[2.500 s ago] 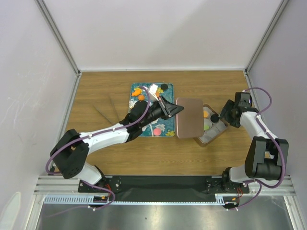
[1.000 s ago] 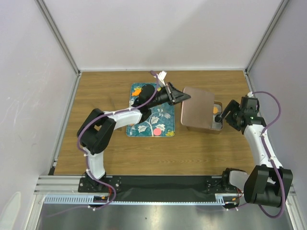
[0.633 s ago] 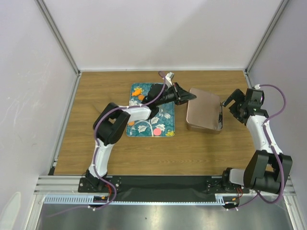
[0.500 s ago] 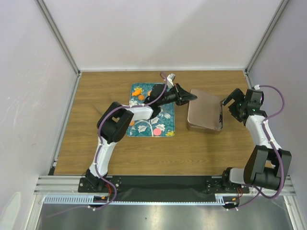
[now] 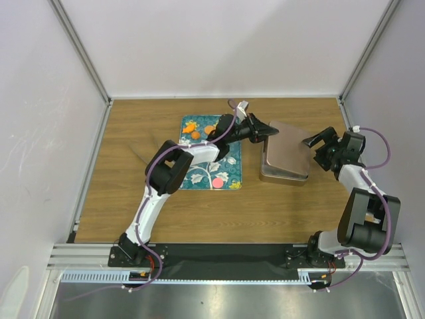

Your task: Pack the cookies

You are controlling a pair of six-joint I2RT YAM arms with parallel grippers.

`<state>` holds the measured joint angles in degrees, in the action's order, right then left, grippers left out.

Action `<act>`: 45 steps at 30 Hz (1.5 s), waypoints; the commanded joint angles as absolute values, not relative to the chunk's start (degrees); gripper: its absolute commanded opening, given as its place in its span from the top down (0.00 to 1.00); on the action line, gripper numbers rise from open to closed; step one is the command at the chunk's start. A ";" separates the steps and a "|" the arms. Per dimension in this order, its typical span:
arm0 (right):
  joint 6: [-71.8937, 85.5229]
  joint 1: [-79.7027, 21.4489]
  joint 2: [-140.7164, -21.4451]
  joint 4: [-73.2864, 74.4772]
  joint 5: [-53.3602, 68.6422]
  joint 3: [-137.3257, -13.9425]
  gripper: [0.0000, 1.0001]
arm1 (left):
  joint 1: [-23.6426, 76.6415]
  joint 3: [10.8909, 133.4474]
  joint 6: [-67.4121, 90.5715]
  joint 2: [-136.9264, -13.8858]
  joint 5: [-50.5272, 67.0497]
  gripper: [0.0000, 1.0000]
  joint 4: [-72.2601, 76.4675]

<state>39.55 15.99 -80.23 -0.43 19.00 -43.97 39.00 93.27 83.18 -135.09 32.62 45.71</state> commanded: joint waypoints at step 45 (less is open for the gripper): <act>37.71 18.11 -87.89 -11.95 29.00 -39.73 0.13 | 38.24 99.06 86.84 -140.71 32.08 0.66 46.84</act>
